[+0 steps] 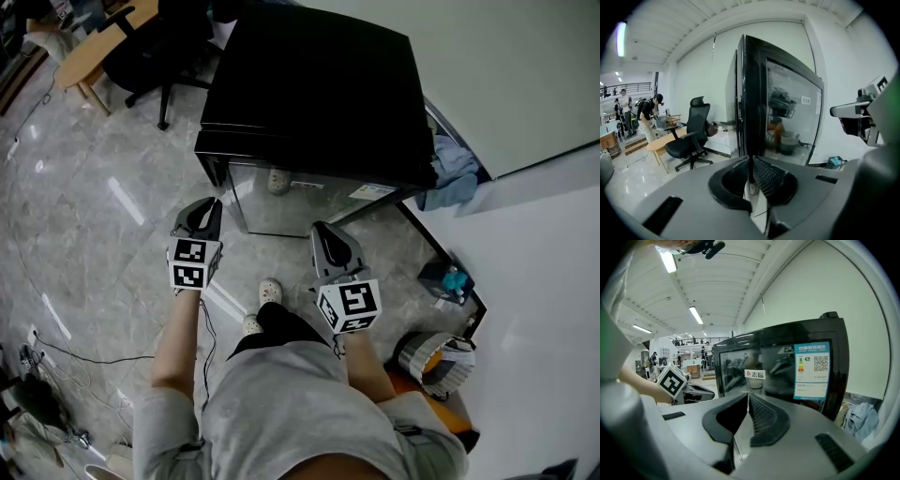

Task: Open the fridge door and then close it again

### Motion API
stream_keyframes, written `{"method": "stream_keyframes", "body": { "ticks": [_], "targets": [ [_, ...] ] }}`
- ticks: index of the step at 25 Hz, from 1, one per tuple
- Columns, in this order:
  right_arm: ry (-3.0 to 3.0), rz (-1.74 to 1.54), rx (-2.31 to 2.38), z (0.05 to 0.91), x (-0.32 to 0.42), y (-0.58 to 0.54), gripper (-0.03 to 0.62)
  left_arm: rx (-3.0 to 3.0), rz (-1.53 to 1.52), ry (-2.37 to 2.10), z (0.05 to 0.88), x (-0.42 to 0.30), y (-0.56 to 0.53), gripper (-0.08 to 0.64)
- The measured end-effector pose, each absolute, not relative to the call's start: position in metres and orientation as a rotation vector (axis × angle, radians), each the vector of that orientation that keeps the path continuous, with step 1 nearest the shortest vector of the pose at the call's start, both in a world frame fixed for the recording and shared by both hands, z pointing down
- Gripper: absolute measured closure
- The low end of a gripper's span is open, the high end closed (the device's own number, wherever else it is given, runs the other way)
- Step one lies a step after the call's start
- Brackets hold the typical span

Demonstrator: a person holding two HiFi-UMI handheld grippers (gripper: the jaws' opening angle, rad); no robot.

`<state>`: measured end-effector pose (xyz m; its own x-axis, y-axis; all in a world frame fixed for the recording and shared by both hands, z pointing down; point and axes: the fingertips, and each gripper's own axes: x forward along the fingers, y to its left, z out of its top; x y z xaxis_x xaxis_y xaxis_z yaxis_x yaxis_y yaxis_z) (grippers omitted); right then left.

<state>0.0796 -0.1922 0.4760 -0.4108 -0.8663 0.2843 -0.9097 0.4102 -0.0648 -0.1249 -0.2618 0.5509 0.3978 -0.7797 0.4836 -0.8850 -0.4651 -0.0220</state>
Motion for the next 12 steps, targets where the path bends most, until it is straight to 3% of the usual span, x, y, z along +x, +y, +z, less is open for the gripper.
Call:
{"method": "stream_keyframes", "body": {
  "ticks": [12],
  "targets": [
    [-2.482, 0.229, 1.613, 0.448, 0.08, -0.165, 0.568, 2.519, 0.456, -1.507, 0.492, -0.115, -0.203, 0.546]
  ]
}}
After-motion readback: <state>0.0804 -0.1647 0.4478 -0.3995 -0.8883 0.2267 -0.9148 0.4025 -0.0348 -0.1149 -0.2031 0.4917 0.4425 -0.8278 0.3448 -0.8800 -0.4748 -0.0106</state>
